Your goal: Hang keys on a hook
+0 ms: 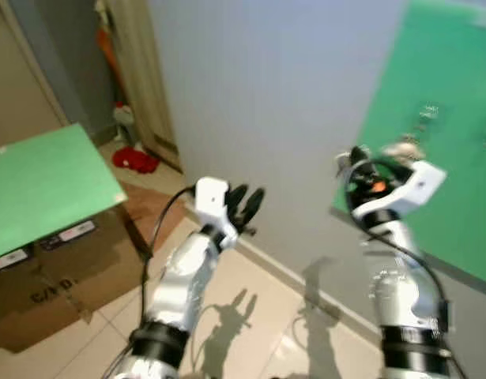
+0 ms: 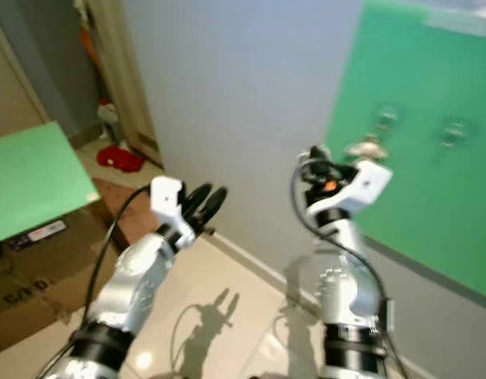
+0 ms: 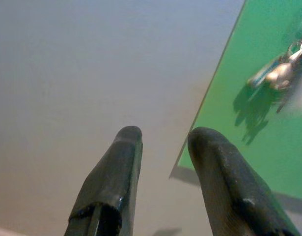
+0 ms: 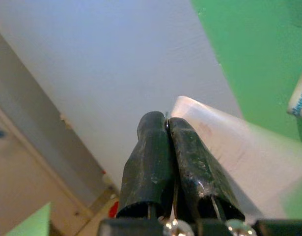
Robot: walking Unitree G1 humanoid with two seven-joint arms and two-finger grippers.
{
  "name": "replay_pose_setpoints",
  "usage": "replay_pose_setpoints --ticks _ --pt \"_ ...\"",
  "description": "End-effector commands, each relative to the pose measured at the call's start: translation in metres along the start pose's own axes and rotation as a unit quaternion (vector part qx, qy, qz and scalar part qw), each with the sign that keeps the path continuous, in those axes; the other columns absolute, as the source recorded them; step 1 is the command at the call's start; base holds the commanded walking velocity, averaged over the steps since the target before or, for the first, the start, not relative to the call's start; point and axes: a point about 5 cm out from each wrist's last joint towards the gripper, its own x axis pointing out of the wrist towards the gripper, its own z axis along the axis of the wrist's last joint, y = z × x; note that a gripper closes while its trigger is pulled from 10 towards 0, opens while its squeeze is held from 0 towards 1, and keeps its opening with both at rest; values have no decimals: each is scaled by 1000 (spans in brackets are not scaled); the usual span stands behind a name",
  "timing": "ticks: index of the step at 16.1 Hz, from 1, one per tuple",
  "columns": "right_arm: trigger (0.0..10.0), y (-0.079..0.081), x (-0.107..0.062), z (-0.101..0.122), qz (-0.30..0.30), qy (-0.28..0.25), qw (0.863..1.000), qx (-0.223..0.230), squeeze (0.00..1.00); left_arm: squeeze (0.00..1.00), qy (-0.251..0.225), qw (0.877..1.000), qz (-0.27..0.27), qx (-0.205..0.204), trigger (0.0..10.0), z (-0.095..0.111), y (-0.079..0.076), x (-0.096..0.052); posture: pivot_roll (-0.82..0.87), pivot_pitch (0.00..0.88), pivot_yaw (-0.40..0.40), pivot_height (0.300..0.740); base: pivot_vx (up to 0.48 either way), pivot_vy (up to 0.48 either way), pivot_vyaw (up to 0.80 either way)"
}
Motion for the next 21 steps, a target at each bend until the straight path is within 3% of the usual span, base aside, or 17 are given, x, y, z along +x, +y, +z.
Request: replay_pose_setpoints --ticks 1,5,8,10,13,21 --pt "10000 2 2 5 5 -4 1000 -4 0 0 -9 1000 -2 -1 10000 4 -1 1 -33 46 41 740 0 -472 0" --pt "10000 7 -2 -4 22 26 999 -36 0 0 -10 1000 -6 0 10000 9 -6 2 -34 51 43 740 0 -118 0" --pt "10000 21 -4 0 66 9 998 -15 0 0 -42 999 0 -1 10000 26 -1 5 -32 57 48 740 226 0 -702" --pt "10000 27 -6 -2 92 25 995 5 0 0 -54 999 -2 3 10000 36 0 7 -30 61 51 740 358 0 -400" --pt "10000 33 -5 -5 103 37 994 -17 0 0 -63 998 -3 4 10000 44 -1 8 -31 63 53 740 363 0 -267" --pt "10000 43 -7 -5 143 38 989 -21 0 0 -80 997 13 -4 10000 57 2 9 -25 63 56 740 0 0 0"
